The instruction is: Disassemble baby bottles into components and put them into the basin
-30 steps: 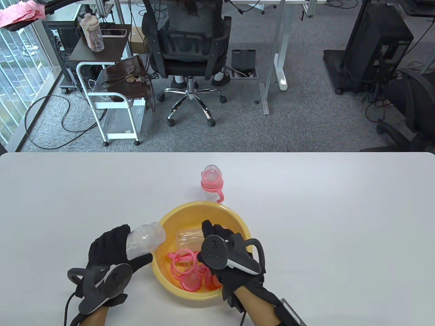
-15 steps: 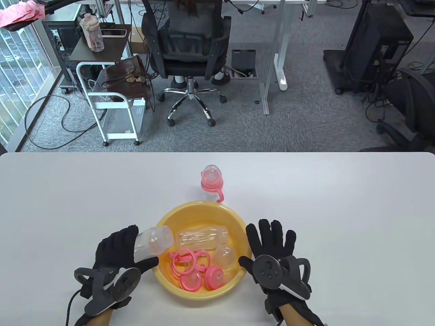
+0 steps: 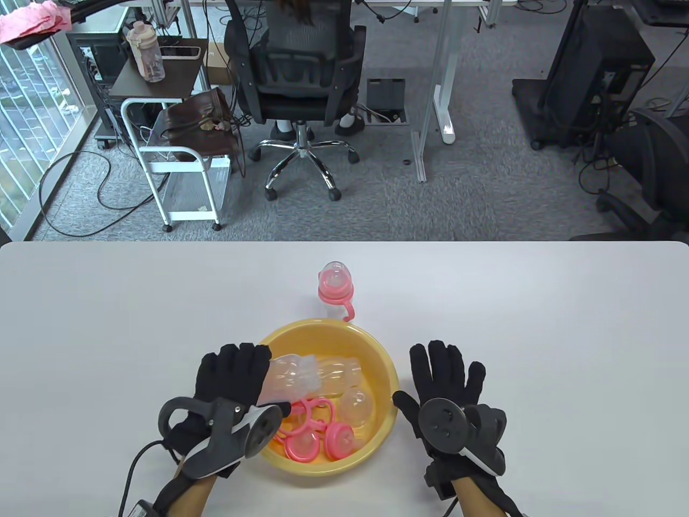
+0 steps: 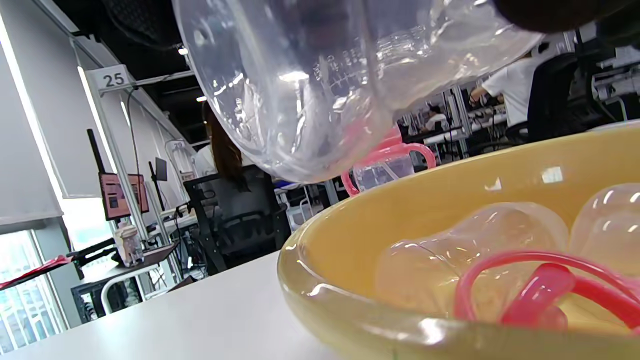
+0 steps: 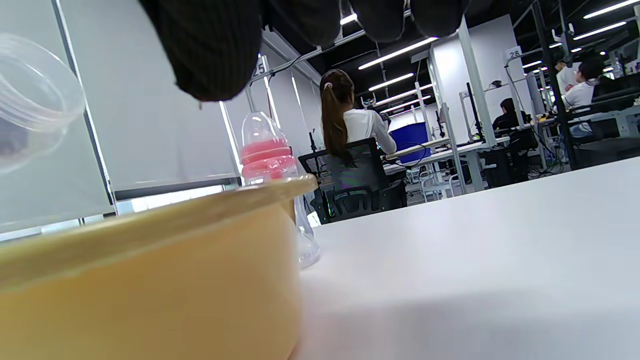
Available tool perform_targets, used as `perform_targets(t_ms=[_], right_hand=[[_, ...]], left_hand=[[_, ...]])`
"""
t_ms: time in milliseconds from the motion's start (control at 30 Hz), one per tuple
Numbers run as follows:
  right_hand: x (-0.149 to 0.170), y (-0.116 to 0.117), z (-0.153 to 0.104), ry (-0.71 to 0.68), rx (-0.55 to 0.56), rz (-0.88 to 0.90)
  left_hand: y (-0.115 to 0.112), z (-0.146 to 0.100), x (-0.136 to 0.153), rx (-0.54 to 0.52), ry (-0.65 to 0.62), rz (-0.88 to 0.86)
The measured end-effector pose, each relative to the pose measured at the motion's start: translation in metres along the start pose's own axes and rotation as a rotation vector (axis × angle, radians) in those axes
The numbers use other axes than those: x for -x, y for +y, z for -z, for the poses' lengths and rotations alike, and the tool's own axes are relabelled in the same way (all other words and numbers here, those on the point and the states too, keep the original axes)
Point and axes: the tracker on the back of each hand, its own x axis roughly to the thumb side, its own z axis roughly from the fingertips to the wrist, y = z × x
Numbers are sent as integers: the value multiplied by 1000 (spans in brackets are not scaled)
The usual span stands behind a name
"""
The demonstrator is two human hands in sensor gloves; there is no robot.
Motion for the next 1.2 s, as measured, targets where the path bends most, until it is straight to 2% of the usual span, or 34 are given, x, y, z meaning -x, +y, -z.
perform_targets(t_ms=[100, 233, 333, 567, 700, 800, 900, 1033, 1200], right_hand=[[5, 0, 1, 31, -25, 43], [5, -1, 1, 37, -19, 39], [3, -4, 1, 26, -6, 29], [5, -4, 3, 33, 1, 51], [3, -3, 3, 18, -2, 23], [3, -1, 4, 24, -47, 19], [6, 2, 5, 44, -74, 34], [7, 4, 5, 47, -94, 22], [2, 4, 3, 12, -72, 0]], left_hand=[[-3, 31, -19, 78, -42, 97], [-25, 66, -39, 270, -45, 127], [-39, 81, -53, 301, -42, 153], [-57, 90, -64, 323, -34, 212], [-58, 90, -61, 314, -24, 235], [-51, 86, -53, 286, -34, 189], [-40, 77, -40, 253, -47, 216], [-21, 54, -7, 198, -20, 218], [-12, 17, 25, 168, 12, 193]])
